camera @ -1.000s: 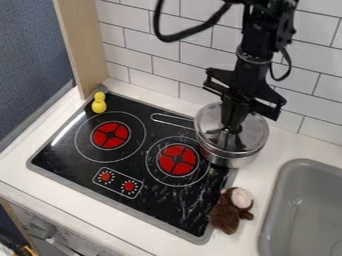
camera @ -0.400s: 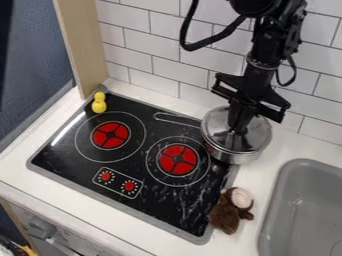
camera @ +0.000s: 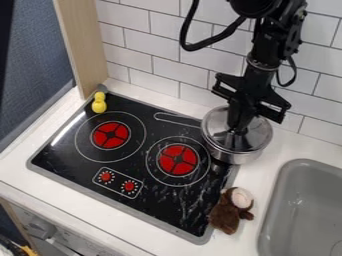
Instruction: Put the lid on the pan
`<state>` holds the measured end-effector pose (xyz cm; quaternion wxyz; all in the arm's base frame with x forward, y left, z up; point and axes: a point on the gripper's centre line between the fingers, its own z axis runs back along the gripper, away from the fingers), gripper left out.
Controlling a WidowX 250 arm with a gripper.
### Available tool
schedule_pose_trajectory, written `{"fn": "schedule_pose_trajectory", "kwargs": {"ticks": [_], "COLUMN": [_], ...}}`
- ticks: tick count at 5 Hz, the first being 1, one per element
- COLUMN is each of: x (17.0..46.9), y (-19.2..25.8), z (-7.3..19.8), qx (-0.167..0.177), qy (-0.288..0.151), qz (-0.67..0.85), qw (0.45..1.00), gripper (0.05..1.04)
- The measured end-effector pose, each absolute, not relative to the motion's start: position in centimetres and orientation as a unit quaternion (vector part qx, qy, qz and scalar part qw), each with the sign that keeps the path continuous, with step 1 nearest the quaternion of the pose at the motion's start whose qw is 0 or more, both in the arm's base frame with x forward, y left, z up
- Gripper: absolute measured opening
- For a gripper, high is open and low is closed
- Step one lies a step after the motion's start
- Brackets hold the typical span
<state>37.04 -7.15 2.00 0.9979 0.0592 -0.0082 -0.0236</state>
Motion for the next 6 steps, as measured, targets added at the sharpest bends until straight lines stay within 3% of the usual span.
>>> {"fn": "schedule_pose_trajectory", "kwargs": {"ticks": [3, 4, 6], "x": [36.2, 35.5, 35.4], "y": [-6.7, -6.8, -5.2], "z": [2.2, 3.1, 7.8], "qx": [0.052, 0.040, 0.022], "qy": [-0.006, -0.008, -0.062], "qz": [-0.019, -0.025, -0.008], "qw": [0.998, 0.999, 0.998], "gripper": [0.980, 1.000, 1.001]}}
